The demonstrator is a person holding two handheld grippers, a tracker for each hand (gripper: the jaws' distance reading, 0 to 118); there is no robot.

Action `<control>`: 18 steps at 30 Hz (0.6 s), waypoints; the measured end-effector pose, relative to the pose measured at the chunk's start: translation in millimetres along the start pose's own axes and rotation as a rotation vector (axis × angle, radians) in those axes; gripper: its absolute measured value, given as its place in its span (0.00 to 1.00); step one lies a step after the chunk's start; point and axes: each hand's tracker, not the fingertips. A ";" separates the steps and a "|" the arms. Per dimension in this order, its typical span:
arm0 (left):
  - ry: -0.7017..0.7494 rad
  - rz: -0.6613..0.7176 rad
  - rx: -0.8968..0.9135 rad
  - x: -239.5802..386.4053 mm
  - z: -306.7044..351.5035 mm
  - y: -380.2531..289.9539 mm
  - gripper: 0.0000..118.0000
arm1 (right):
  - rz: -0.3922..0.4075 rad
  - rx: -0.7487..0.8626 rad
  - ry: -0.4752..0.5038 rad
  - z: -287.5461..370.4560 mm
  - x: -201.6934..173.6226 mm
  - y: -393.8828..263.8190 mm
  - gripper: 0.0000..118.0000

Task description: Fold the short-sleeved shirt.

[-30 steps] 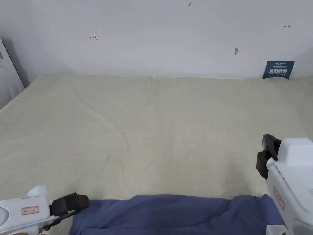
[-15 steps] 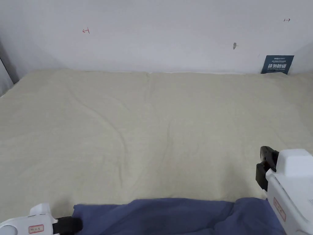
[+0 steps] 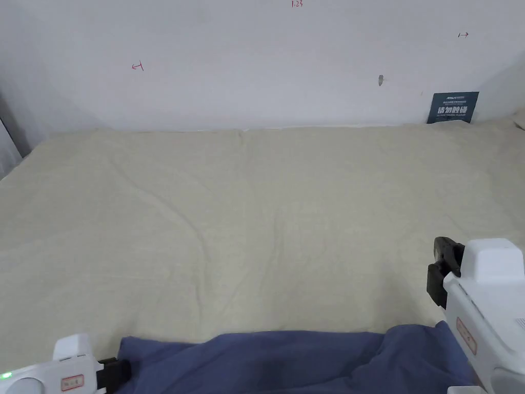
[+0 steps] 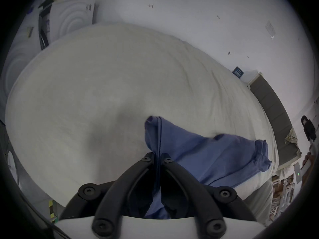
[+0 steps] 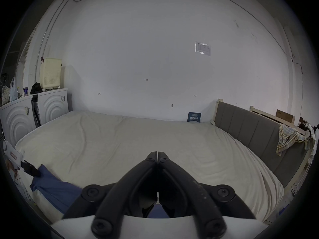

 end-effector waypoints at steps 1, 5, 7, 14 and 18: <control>-0.006 0.003 0.015 -4.7 9.4 3.5 0.06 | -0.002 0.007 -0.002 1.5 2.3 1.2 0.01; 0.035 -0.026 0.049 -12.9 39.2 11.4 0.06 | -0.015 0.028 -0.006 6.8 11.3 4.3 0.01; 0.076 -0.017 0.045 -24.4 50.0 15.8 0.06 | -0.023 0.034 -0.005 10.7 13.0 5.5 0.01; 0.116 0.040 0.057 -15.5 68.3 14.8 0.06 | -0.032 0.045 0.006 25.0 12.6 9.3 0.01; 0.021 0.020 0.020 45.9 64.1 7.3 0.06 | -0.042 0.048 0.015 28.3 14.4 7.8 0.01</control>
